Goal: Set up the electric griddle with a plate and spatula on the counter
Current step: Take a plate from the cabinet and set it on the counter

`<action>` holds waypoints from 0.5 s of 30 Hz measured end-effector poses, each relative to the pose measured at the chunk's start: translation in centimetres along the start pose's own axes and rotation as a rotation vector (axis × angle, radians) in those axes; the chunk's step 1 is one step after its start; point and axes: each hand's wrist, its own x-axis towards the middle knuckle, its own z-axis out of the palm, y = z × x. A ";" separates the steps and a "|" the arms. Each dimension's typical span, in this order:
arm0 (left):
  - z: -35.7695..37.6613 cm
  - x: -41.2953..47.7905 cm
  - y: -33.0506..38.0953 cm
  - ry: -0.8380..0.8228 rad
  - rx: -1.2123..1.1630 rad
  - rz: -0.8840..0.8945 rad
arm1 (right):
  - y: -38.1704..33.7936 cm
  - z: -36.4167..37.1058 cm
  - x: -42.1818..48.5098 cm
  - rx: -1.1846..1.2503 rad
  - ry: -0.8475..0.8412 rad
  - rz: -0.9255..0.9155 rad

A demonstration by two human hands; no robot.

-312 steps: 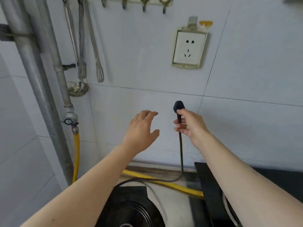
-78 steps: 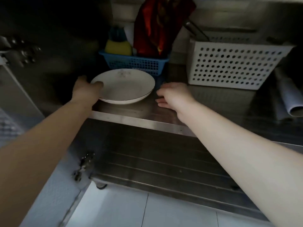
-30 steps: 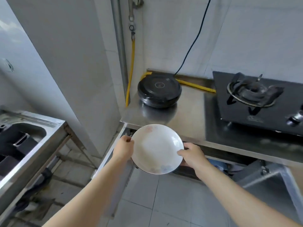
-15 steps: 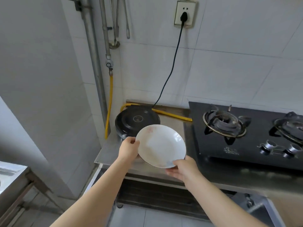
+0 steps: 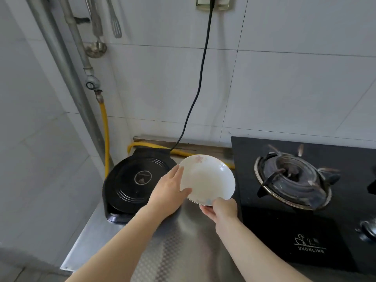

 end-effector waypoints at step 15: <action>4.5 5.6 0.3 -0.212 0.204 0.182 | 1.3 1.1 7.0 0.104 0.165 0.104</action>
